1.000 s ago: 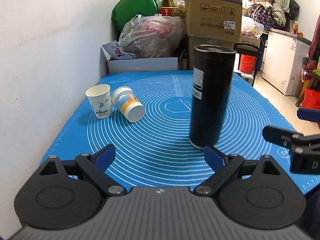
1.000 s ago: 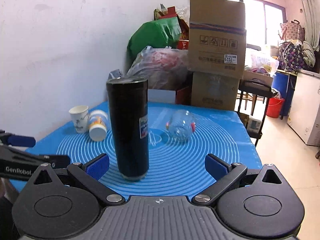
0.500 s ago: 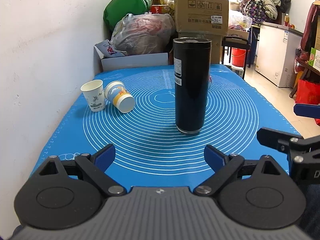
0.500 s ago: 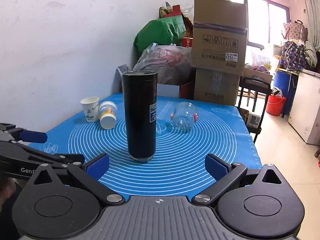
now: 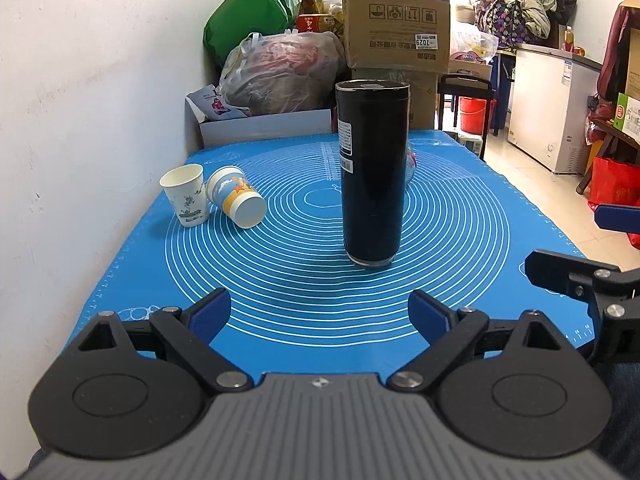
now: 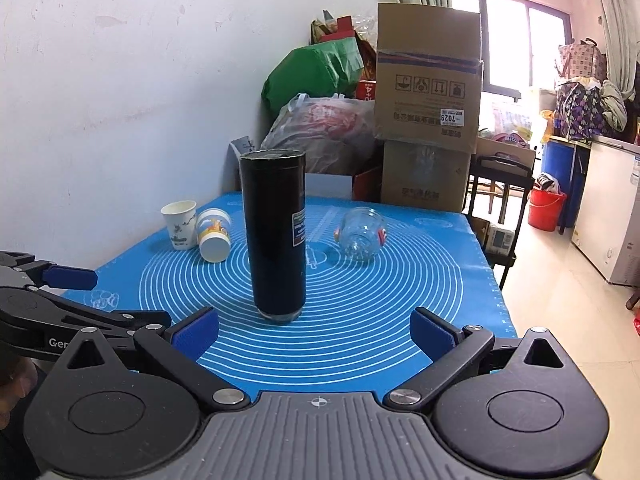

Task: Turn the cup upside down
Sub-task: 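Open the right gripper and pull it back from the bottle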

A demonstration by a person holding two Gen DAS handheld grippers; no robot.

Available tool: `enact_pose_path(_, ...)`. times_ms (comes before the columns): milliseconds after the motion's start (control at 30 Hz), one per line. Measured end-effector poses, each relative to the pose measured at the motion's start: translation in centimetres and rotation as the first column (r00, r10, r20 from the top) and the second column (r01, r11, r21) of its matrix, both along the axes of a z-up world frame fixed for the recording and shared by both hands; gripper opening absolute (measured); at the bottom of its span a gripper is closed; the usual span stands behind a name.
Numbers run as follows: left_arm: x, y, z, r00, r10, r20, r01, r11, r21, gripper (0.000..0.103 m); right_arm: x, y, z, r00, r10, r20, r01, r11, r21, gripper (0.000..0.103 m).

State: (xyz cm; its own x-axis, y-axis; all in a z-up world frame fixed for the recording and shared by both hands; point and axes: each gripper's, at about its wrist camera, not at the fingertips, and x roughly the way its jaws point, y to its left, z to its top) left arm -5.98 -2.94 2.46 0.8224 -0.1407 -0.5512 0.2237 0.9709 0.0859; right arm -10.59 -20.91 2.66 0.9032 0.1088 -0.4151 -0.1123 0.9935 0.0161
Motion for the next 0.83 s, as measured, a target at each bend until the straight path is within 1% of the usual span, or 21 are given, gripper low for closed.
enact_pose_path(833,-0.25,-0.22,0.17,1.000,-0.001,-0.002,0.001,1.000,0.008,0.095,-0.79,0.09,-0.07,1.000,0.018,-0.005,-0.018,1.000,0.002,0.103)
